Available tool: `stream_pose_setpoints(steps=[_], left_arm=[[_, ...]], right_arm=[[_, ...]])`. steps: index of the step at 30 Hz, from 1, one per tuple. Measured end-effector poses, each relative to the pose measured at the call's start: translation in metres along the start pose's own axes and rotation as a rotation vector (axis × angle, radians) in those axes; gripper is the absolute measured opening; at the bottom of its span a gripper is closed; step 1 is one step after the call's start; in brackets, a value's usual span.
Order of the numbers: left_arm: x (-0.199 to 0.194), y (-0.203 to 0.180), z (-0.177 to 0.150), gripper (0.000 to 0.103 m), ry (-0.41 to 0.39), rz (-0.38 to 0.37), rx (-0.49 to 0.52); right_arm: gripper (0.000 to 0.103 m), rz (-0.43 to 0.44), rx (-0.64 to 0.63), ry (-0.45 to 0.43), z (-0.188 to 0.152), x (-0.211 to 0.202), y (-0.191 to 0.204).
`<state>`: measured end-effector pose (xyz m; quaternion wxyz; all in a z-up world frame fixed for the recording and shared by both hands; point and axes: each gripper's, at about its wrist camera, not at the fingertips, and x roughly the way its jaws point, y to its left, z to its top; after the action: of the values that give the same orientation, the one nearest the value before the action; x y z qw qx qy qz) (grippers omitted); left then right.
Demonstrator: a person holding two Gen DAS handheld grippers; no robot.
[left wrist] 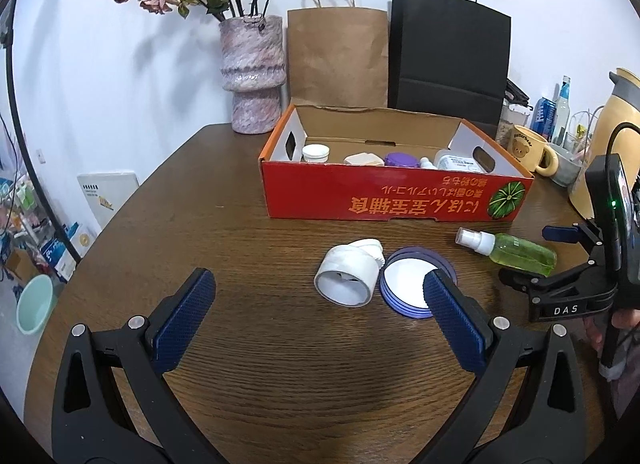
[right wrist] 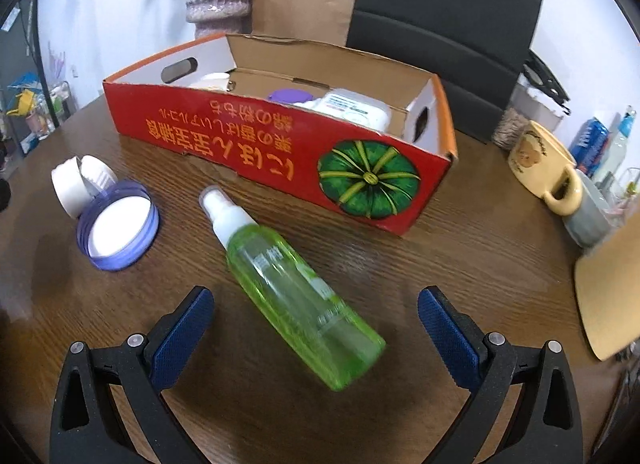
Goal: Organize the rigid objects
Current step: 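Grasp the green spray bottle upright with the right tool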
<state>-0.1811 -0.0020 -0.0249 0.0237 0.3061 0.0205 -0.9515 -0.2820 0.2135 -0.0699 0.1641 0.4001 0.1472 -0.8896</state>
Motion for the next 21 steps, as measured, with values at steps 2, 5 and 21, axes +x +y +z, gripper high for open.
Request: stream_pose_setpoints(steps=[2,5,21], left_arm=[[0.002,0.001,0.0,0.103,0.007,0.0,-0.005],[0.003,0.001,0.0,0.103,0.012,0.0,-0.007],[0.004,0.0,-0.001,0.103,0.015,-0.001,-0.006]], right_arm=[[0.103,0.019,-0.005,-0.004,0.002,0.002,0.001],[0.088,0.043,-0.016,0.006,0.004,0.005,0.005],[0.035,0.09,-0.041,0.001,-0.001,-0.005,0.025]])
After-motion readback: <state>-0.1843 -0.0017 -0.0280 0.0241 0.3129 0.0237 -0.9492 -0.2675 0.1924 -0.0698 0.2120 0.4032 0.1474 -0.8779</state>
